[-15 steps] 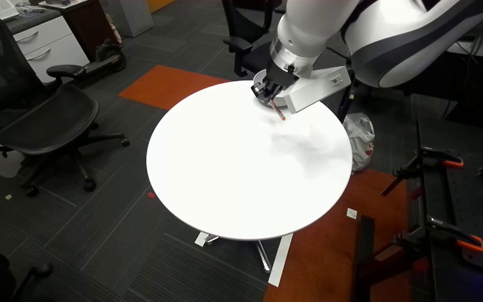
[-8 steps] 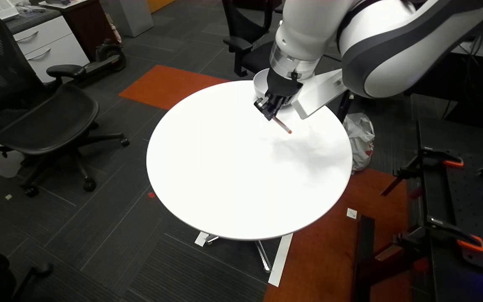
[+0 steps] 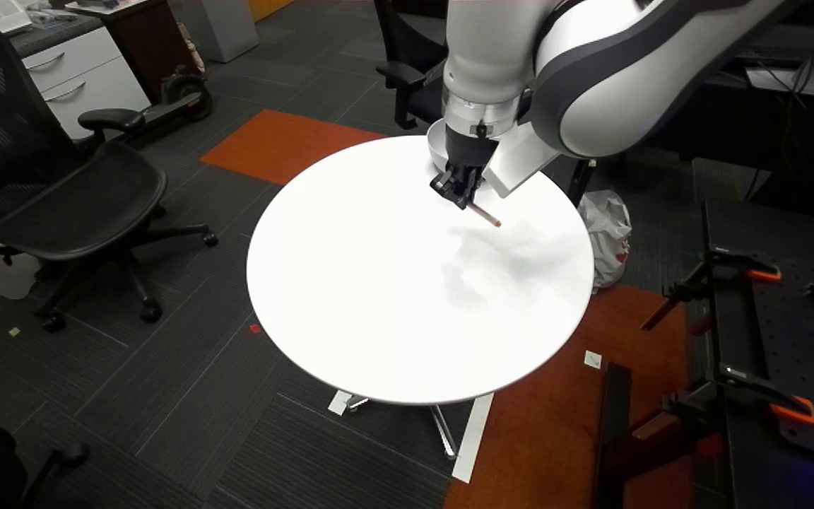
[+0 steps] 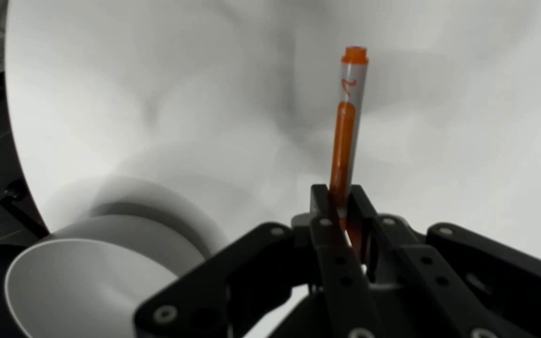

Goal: Put the pen in the bowl, take it out and put it on the table then place it back in the bowl

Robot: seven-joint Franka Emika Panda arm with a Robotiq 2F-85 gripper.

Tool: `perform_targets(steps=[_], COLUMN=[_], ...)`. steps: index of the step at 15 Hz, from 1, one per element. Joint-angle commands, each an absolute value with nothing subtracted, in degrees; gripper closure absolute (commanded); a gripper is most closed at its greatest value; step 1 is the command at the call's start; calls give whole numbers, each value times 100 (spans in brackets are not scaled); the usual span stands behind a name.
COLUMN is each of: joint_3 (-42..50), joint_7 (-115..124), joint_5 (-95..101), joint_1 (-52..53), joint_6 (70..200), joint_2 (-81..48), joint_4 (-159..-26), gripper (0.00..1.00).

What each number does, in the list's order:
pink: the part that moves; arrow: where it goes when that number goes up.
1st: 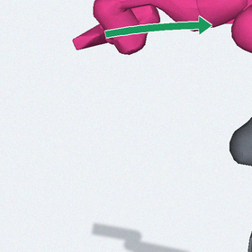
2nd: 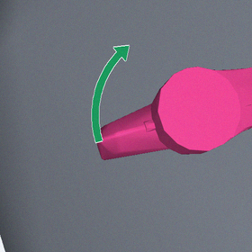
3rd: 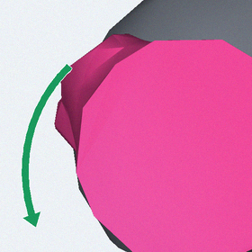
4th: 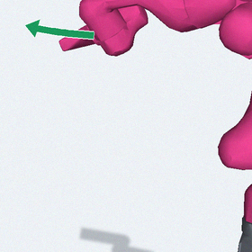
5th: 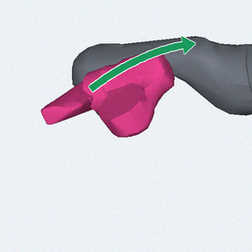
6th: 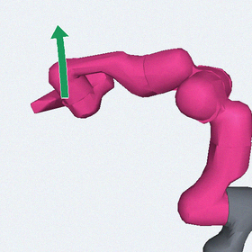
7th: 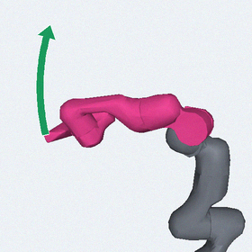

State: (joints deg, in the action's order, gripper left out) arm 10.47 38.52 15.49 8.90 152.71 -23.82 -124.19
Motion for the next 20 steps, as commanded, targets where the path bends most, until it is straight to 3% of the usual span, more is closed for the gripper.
perform_targets(steps=[1,2,4,11,20], joint_3=[1096,1081,1104,1153,1048], joint_7=[3816,3783,3787,3706,3315], joint_5=[1490,1454,1442,1518,1115], joint_1=[974,955,969,1004,846], joint_6=[14953,14975,14987,15119,16249], joint_2=[-2747,-2810,-2909,-3003,-3367], joint_4=[-11969,-11921,-11845,-11796,-11876], gripper=[97,63,56,3,0])
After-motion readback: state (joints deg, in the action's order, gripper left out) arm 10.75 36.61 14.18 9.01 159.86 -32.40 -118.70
